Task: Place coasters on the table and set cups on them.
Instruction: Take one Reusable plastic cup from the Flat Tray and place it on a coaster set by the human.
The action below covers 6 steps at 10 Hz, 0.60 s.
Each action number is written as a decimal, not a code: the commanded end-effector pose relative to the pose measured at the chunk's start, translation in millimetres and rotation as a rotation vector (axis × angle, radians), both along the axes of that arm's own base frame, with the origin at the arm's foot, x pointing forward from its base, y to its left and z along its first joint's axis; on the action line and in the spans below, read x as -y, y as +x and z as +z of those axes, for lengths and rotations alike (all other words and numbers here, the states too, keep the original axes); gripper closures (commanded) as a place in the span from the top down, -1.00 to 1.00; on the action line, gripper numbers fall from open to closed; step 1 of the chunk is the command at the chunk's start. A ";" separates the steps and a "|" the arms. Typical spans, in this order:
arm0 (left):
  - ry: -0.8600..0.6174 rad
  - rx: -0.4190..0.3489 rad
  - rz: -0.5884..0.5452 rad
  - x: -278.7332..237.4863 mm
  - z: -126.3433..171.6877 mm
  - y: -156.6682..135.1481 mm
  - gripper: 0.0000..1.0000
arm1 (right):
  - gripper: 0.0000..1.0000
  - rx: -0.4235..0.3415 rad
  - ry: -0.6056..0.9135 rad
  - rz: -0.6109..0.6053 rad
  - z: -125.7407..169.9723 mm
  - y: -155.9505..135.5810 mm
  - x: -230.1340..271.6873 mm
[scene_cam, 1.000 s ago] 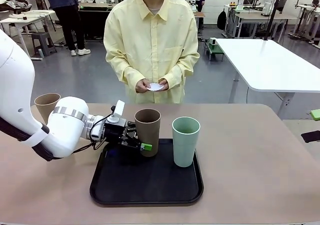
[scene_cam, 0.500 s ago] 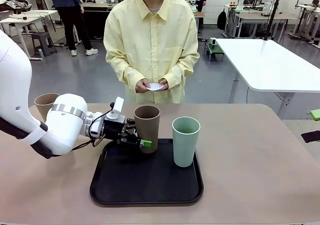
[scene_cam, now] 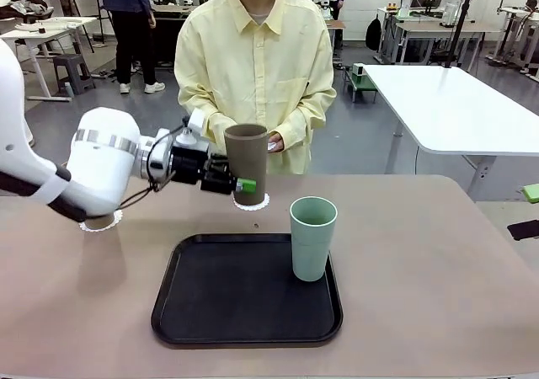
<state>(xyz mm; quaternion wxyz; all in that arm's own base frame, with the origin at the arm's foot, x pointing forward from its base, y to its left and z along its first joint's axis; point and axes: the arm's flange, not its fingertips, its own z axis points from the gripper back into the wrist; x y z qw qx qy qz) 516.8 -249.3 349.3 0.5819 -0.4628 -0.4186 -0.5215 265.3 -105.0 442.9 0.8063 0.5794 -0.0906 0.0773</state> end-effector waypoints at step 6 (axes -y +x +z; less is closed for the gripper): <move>0.033 -0.060 0.005 26.3 42.6 98.2 0.44 | 1.00 0.013 0.018 0.003 -0.2 0.8 1.2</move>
